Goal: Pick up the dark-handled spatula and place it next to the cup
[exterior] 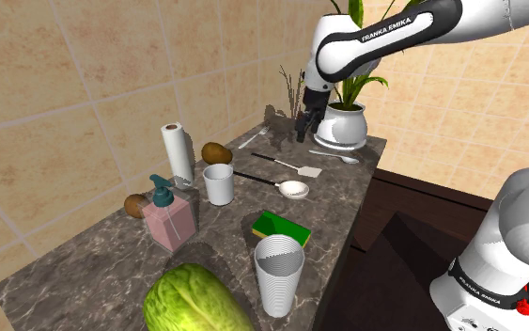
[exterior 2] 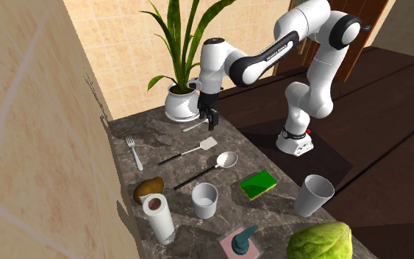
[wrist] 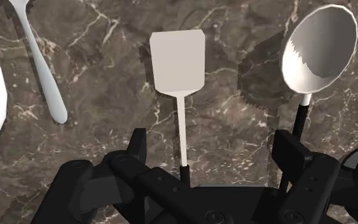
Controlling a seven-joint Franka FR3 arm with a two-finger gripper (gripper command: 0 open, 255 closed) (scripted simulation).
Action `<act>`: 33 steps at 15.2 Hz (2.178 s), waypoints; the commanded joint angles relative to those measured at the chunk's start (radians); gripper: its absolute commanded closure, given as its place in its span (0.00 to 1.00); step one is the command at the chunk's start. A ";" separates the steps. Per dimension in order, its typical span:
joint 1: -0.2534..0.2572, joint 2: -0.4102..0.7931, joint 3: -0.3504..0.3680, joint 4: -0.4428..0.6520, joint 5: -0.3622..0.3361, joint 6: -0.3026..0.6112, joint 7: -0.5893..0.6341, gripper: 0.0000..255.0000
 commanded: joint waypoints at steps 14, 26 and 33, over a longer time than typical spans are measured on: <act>0.008 0.407 0.009 0.221 -0.006 0.151 -0.056 0.00; 0.008 0.427 0.010 0.213 -0.004 0.179 -0.057 1.00; 0.008 0.428 0.010 0.213 -0.004 0.179 -0.057 1.00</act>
